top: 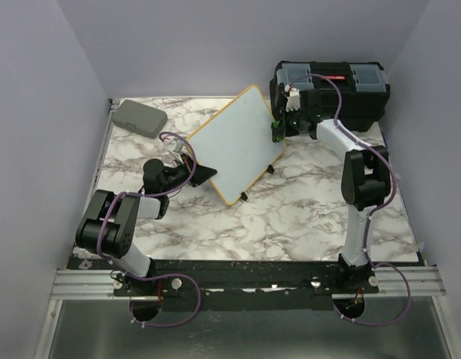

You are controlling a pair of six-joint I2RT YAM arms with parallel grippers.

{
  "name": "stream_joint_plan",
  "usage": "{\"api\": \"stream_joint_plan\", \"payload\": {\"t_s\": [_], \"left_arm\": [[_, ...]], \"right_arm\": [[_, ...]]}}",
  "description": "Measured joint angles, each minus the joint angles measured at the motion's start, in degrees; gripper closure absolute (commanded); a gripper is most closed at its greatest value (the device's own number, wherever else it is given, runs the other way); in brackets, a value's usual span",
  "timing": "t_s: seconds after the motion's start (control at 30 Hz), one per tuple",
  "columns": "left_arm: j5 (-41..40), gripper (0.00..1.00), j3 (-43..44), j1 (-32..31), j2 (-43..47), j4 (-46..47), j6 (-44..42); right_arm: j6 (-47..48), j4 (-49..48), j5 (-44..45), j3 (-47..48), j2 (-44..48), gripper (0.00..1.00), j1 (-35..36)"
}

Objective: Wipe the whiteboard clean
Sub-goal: Erase the whiteboard at the whiteboard stand.

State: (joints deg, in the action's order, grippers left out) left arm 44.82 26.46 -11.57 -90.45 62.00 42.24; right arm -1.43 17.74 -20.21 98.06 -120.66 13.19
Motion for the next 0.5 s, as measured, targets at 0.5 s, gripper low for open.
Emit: {"api": "stream_joint_plan", "payload": {"t_s": [0.5], "left_arm": [[0.0,1.00,0.0,0.0,0.0,0.0,-0.3]], "right_arm": [[1.5,2.8,1.8,-1.2,-0.7,0.99,-1.2]]}}
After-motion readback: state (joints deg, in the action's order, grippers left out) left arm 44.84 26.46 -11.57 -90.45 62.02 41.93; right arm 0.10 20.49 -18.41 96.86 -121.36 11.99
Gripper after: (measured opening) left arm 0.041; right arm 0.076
